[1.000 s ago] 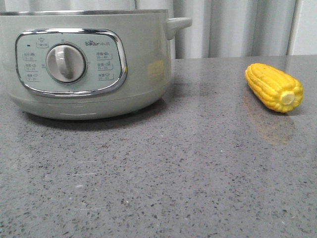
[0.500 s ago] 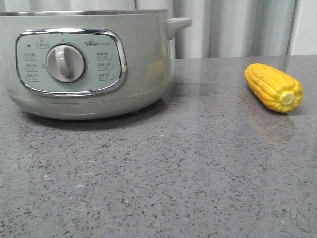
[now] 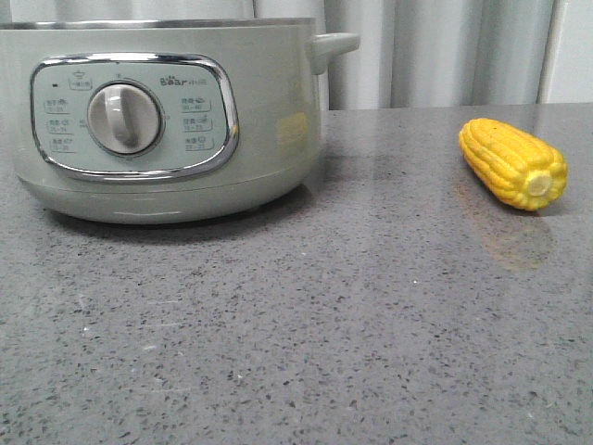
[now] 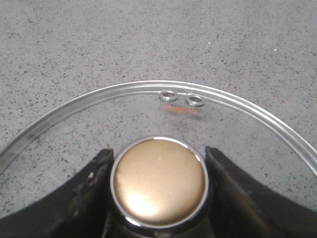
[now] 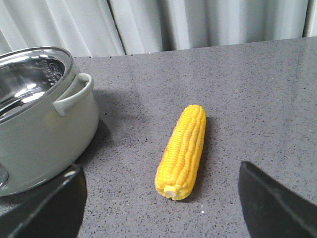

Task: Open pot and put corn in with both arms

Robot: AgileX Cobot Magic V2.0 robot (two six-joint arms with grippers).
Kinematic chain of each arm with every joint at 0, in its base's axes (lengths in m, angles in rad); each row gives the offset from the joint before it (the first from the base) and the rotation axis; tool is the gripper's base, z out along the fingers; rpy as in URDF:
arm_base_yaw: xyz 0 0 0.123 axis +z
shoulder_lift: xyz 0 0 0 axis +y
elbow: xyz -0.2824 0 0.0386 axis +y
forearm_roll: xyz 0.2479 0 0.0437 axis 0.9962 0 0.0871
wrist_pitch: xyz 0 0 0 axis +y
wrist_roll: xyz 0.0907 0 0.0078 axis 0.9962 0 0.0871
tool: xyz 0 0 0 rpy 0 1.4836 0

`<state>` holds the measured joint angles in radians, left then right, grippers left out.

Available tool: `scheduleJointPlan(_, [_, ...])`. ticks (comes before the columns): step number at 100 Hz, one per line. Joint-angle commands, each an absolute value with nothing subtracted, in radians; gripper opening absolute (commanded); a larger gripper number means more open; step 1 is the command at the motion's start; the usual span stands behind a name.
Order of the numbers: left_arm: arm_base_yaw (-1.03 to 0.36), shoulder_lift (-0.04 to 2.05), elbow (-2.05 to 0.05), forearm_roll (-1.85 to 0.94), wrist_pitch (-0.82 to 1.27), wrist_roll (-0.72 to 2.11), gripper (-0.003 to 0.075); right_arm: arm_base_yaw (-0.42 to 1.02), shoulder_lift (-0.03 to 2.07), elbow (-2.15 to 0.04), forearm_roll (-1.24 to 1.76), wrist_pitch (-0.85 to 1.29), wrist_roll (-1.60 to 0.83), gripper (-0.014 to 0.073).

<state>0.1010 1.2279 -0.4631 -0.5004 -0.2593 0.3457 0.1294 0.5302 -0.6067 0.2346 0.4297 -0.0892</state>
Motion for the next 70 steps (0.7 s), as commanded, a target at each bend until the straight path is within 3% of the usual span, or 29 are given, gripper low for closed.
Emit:
scheduleJointPlan(1, [0.101,1.202,-0.492,-0.495,-0.307,0.345,0.0378,0.126,0.54,-0.643,0.231,0.365,-0.099,0.0545])
scheduleJointPlan(17, [0.101,1.135,-0.51,-0.495,-0.307,0.345,0.0554,0.13,0.54,-0.643,0.247,0.365,-0.099,0.0545])
scheduleJointPlan(40, [0.101,0.933,-0.553,-0.495,-0.295,0.345,0.0547,0.13,0.651,-0.709,0.323,0.43,-0.099,0.0545])
scheduleJointPlan(54, [0.095,0.755,-0.566,-0.497,-0.218,0.345,0.0416,0.13,0.823,-0.848,0.341,0.603,-0.099,0.0545])
scheduleJointPlan(70, [0.041,0.531,-0.566,-0.496,-0.02,0.345,0.0123,0.13,1.057,-1.012,0.336,0.711,-0.099,0.0545])
